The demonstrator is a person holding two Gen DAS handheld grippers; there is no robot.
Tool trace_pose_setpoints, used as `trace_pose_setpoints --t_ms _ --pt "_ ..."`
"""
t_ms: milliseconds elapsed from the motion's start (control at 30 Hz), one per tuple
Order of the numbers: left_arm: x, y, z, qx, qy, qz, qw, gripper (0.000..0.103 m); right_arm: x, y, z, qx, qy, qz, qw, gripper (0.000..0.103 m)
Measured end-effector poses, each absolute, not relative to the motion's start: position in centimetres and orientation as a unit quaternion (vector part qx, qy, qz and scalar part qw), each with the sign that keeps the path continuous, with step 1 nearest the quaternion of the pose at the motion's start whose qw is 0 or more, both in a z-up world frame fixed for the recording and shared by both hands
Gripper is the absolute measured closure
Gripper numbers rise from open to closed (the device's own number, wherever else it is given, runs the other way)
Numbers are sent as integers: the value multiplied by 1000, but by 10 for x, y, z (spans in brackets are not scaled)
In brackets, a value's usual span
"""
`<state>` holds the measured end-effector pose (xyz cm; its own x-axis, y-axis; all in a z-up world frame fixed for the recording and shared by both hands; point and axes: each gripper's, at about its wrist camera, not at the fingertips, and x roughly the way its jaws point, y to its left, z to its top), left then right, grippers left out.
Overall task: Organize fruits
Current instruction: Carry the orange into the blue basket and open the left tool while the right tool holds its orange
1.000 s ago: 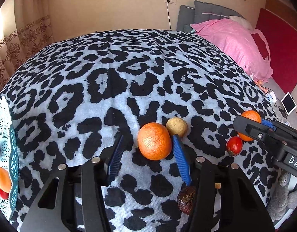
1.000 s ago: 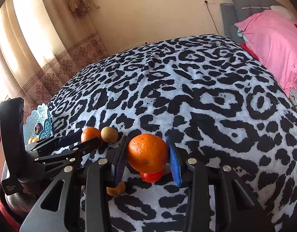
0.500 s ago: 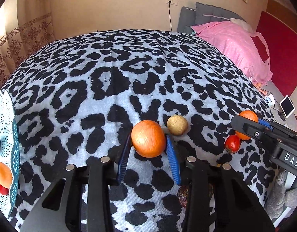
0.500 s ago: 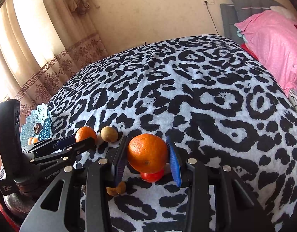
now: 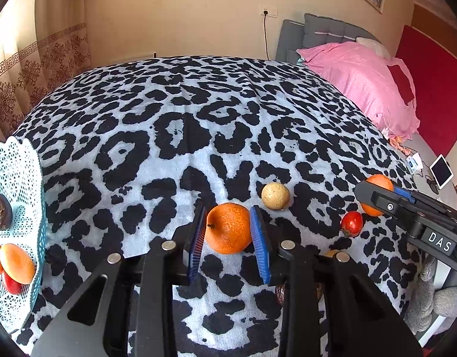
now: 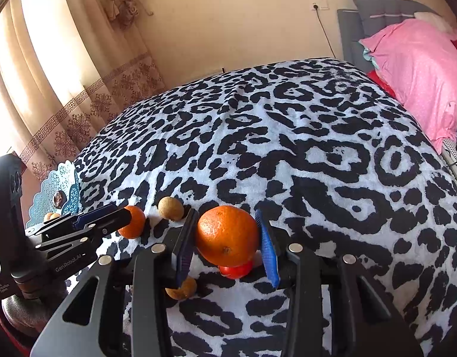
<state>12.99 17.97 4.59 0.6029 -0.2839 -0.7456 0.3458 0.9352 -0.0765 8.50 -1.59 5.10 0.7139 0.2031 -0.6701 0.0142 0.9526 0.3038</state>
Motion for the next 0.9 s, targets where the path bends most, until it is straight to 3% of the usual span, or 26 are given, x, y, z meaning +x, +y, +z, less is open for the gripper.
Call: trace_pose_setpoints --t_ms 100,200,533,633,900 --pt "131 179 43 39 412 -168 895 55 84 -15 50 144 376 52 914 63" --pt "131 178 39 37 417 -170 892 52 84 -15 50 144 376 52 914 63" --pt "131 167 29 50 427 -185 884 52 82 -14 51 144 376 52 914 63" --pt "130 165 28 49 429 -196 880 63 82 -15 51 143 376 51 914 63" --pt "123 175 37 41 412 -181 892 63 78 -15 58 141 370 49 917 63"
